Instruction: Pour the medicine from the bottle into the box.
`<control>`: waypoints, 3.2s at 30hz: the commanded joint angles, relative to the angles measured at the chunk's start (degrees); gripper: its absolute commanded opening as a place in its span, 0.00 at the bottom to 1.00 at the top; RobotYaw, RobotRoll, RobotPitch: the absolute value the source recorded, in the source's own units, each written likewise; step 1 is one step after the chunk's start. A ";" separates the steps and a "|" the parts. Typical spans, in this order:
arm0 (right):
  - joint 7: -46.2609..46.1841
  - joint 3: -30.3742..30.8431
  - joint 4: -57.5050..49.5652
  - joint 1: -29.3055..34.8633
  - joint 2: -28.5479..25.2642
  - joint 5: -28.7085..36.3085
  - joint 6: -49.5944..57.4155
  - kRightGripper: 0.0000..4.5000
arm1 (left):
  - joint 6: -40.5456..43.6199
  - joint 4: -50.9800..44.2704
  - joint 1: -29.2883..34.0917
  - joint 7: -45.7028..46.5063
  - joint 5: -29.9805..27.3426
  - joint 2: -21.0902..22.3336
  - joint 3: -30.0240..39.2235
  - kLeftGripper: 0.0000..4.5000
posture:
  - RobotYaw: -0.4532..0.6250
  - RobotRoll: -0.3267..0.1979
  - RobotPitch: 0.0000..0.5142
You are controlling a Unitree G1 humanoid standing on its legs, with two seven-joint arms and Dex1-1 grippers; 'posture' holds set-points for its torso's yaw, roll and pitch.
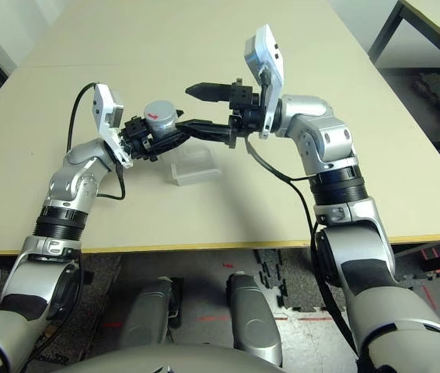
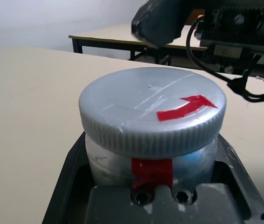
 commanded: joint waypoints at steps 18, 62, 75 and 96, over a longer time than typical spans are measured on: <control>2.16 2.08 11.31 -7.02 5.47 -5.73 -6.15 1.00 | 0.58 1.90 -1.55 -1.36 1.63 1.06 -0.38 0.59 | 0.35 0.62 0.28; 3.30 1.71 16.79 -8.65 7.87 -8.92 -8.70 0.96 | 0.61 1.09 -0.99 -2.39 1.78 0.90 -0.90 0.59 | 0.36 0.62 0.29; 4.59 1.49 18.71 -9.51 7.94 -8.91 -9.74 0.57 | 1.87 0.47 -0.70 -3.31 1.49 1.25 -1.06 0.59 | 0.35 0.62 0.30; 23.54 3.02 33.79 -21.21 9.17 -0.53 -19.38 0.57 | 3.79 -0.92 0.34 -4.72 1.34 1.71 -1.20 0.59 | 0.36 0.62 0.31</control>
